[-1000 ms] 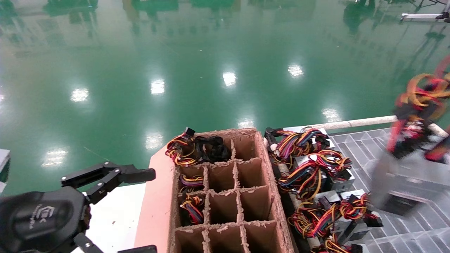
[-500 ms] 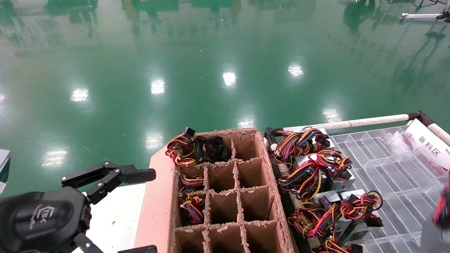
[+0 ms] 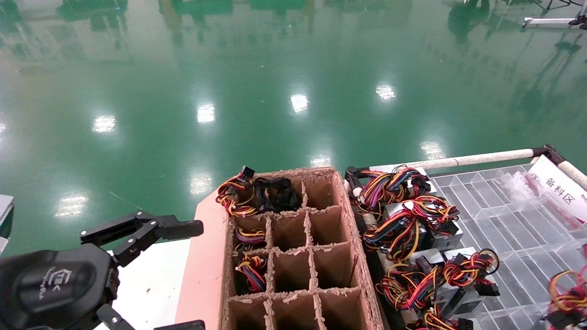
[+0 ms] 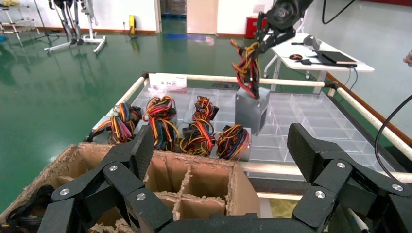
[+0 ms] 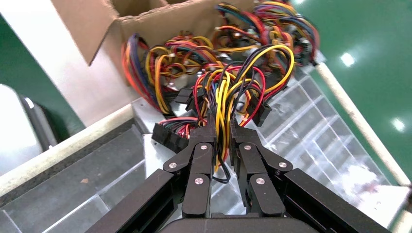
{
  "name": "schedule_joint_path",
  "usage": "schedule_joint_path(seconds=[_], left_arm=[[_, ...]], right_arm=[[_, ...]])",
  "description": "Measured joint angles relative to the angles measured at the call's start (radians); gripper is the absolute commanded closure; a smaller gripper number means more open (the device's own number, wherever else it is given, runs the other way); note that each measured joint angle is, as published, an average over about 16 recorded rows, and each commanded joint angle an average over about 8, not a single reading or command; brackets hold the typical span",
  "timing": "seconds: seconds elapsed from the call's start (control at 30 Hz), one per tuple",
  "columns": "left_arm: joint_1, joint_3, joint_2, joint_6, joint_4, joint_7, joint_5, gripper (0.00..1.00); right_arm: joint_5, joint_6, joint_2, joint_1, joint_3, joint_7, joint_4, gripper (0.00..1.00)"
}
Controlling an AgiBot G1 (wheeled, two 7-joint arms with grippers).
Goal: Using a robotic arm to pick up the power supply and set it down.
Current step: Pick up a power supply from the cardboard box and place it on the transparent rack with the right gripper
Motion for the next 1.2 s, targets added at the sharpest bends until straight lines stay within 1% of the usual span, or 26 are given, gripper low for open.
schedule_joint_path(seconds=[0.73,0.97,1.2], left_arm=[[0.0,0.0,0.0,0.0,0.0,0.0,0.0,0.0],[0.0,0.0,0.0,0.0,0.0,0.0,0.0,0.0],[0.0,0.0,0.0,0.0,0.0,0.0,0.0,0.0]], right_arm=[[-0.024,0.041,-0.149,-0.06,-0.05,-0.147,-0.083,1.0],[0.014,0.054,-0.179,-0.095,-0.069,-0.201,-0.132,1.0],[0.079,0.066,-0.181,-0.141,-0.088,-0.257,-0.184,1.0]])
